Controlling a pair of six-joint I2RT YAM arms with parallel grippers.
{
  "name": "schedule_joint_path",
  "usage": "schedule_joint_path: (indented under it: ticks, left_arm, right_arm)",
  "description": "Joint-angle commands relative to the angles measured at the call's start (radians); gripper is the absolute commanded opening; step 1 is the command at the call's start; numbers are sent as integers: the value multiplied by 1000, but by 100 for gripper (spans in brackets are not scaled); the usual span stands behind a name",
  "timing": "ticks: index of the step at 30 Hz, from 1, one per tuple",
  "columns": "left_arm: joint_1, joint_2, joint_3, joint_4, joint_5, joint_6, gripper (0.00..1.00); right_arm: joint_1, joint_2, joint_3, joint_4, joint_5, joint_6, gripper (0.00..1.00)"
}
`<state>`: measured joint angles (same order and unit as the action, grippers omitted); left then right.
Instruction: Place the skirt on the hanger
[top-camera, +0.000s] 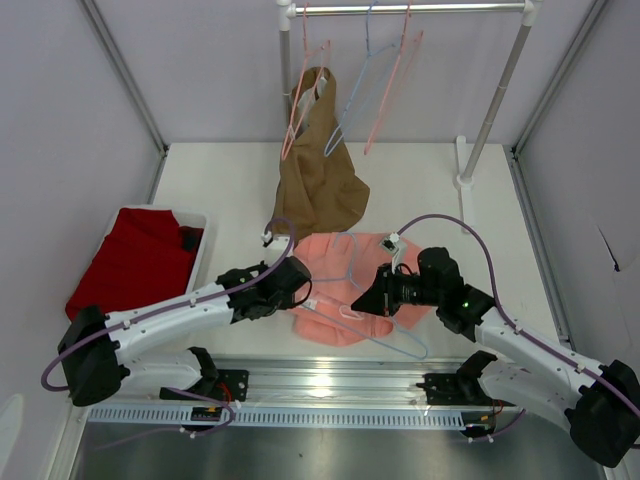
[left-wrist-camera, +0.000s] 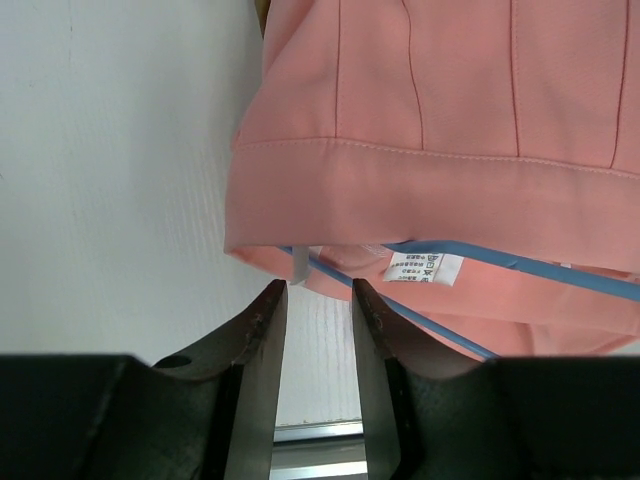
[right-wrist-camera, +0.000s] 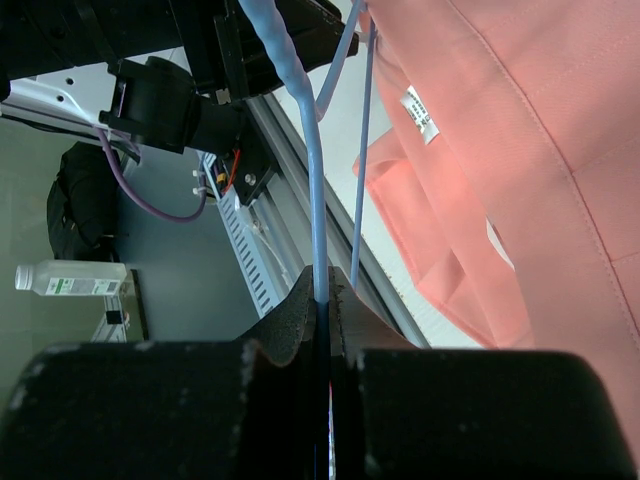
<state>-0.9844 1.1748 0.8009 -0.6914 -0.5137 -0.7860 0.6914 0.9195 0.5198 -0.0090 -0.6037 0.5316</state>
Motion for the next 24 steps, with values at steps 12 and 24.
schedule_joint_path:
  ticks: [12, 24]
  left_arm:
    - [-3, -24, -101, 227, -51, -19, 33]
    - [-14, -55, -83, 230, 7, -10, 0]
  right_arm:
    - [-9, 4, -14, 106, -45, 7, 0]
    - [-47, -7, -38, 205, -143, 25, 0]
